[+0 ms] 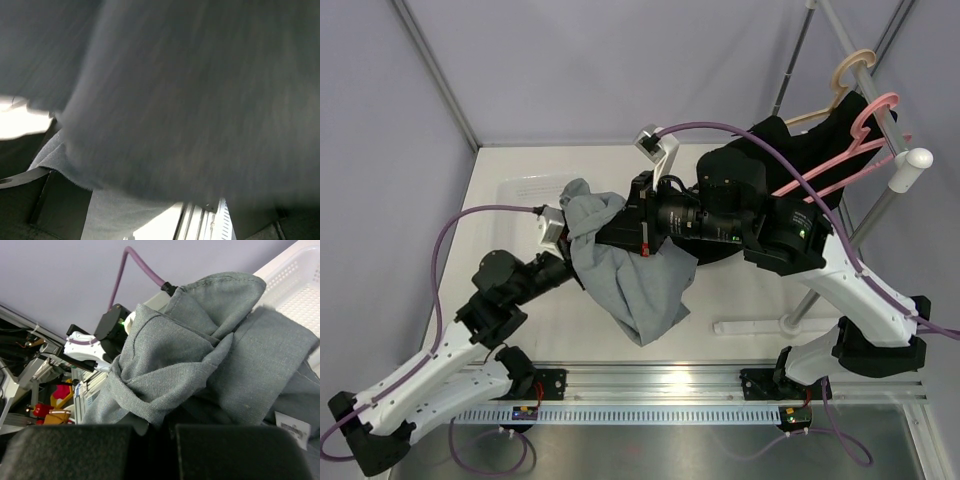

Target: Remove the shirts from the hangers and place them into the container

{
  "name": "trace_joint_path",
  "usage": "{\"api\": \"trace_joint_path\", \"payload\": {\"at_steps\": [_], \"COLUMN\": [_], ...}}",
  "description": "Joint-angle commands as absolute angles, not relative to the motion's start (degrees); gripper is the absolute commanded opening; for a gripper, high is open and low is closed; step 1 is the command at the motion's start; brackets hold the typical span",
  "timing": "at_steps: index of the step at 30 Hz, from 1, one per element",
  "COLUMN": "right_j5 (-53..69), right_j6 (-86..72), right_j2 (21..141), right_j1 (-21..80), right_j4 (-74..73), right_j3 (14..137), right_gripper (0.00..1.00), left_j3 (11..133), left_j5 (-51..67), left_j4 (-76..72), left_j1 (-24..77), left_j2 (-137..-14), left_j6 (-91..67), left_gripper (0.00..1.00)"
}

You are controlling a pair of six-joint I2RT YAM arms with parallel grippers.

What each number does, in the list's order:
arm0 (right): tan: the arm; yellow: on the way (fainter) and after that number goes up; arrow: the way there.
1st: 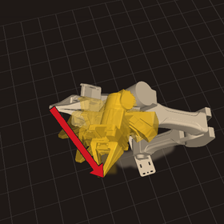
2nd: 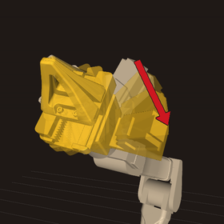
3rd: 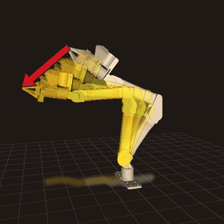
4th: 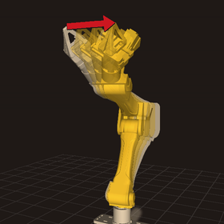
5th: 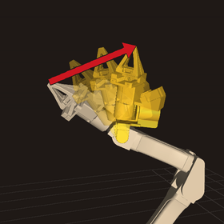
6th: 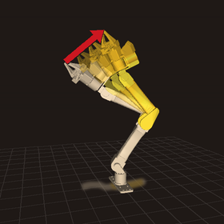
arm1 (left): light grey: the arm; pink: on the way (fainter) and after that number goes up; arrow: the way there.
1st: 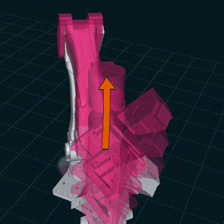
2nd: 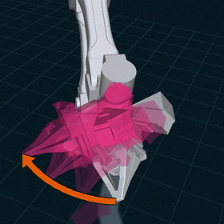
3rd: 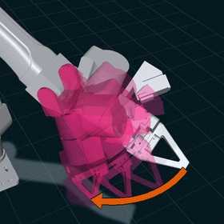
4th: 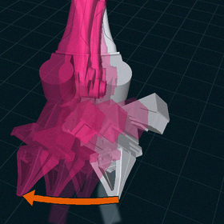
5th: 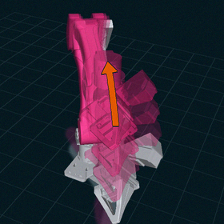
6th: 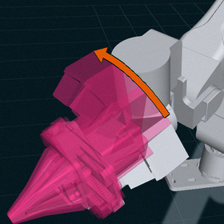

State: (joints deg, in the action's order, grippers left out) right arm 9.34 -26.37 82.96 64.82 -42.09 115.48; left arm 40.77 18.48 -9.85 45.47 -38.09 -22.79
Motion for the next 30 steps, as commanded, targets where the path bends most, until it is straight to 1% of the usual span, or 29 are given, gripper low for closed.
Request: {"api": "trace_joint_path", "payload": {"at_steps": [1,3,4,5,6,7,8,9,10,11,12,13,14,15,16,18,19,22,23,24,25,26,27,29,30], "right_j5": [14.33,14.24,14.06,13.8,13.54,13.19,11.88,11.26,10.9,10.72,10.64,10.2,8.72,7.74,5.91,4.4,3.61,3.25,3.08,2.64,0.9,-0.34,-2.7,-5.97,-7.28], "right_j6": [-28.74,-29.0,-29.18,-29.18,-29.09,-28.74,-28.57,-28.3,-27.78,-27.34,-26.2,-25.58,-25.14,-24.27,-23.91,-23.12,-23.03,-23.2,-23.64,-23.82,-24.08,-24.17,-24.78,-24.61,-25.13], "right_j2": [82.79,81.83,81.13,80.78,80.51,80.07,79.81,79.72,79.63,79.63,79.54,79.02,78.75,78.31,77.44,76.38,74.98,70.68,69.18,67.69,64.28,62.51,59.36,57.05,55.65], "right_j1": [64.86,64.86,64.95,64.86,64.86,64.86,64.86,64.86,64.86,64.95,64.95,65.13,65.3,65.74,65.83,66.09,66.09,66.09,66.09,66.09,66.09,66.01,66.09,66.09,66.09], "right_j4": [-36.13,-35.42,-35.25,-35.24,-35.68,-36.29,-36.82,-38.48,-39.54,-40.51,-42.61,-43.58,-45.68,-46.66,-47.71,-50.7,-51.5,-52.38,-51.6,-51.24,-50.81,-50.19,-49.92,-49.49,-49.4], "right_j3": [116.81,115.85,115.23,114.79,114.61,114.78,115.05,115.83,116.36,116.89,118.03,118.47,118.82,119.7,120.23,121.72,121.82,119.19,115.26,112.61,110.06,104.21,101.19,93.48,90.99], "right_gripper": [0.0,0.0,0.0,0.0,0.0,0.0,0.0,0.05,0.31,0.43,0.52,0.64,0.71,0.78,0.86,0.94,0.99,0.99,0.99,0.96,0.89,0.81,0.62,0.49,0.21], "left_j3": [41.57,42.54,42.97,43.67,43.94,44.03,44.64,45.08,45.44,45.7,47.01,48.24,49.99,54.27,56.06,58.96,62.63,70.12,72.14,74.16,78.27,80.05,81.63,86.1,87.35], "left_j5": [24.87,24.43,23.91,22.95,21.55,19.45,15.77,13.73,11.45,4.64,1.35,-5.73,-9.63,-11.76,-15.26,-19.06,-21.94,-24.25,-24.95,-25.13,-24.96,-24.79,-24.44,-23.74,-22.69], "left_j4": [-23.55,-24.78,-24.7,-24.44,-24.0,-23.3,-22.51,-19.37,-18.03,-16.45,-12.09,-9.34,-6.01,-0.5,0.95,3.24,5.69,8.34,8.87,9.49,10.71,11.07,11.34,12.48,12.92], "left_j1": [45.88,45.88,45.97,45.97,46.05,45.97,45.97,45.97,45.97,45.97,45.97,45.88,45.79,45.44,45.09,44.74,43.95,41.75,41.4,41.05,40.0,39.56,38.33,36.75,34.39], "left_j2": [-41.83,-43.94,-44.38,-45.17,-45.18,-45.18,-44.74,-44.39,-43.95,-43.34,-42.2,-41.93,-41.92,-42.79,-43.24,-44.03,-45.43,-48.16,-48.95,-49.83,-51.14,-51.85,-52.46,-54.57,-55.19], "left_j6": [-22.68,-22.33,-21.63,-21.36,-21.18,-21.18,-20.75,-19.52,-18.82,-18.46,-16.46,-15.3,-14.42,-11.11,-9.25,-4.25,-2.74,3.15,4.3,6.74,7.81,8.87,11.31,12.91,13.27], "left_gripper": [0.99,0.98,0.89,0.51,0.32,0.01,0.0,0.0,0.0,0.0,0.0,0.0,0.0,0.0,0.0,0.0,0.0,0.0,0.0,0.0,0.0,0.0,0.0,0.0,0.0]}}
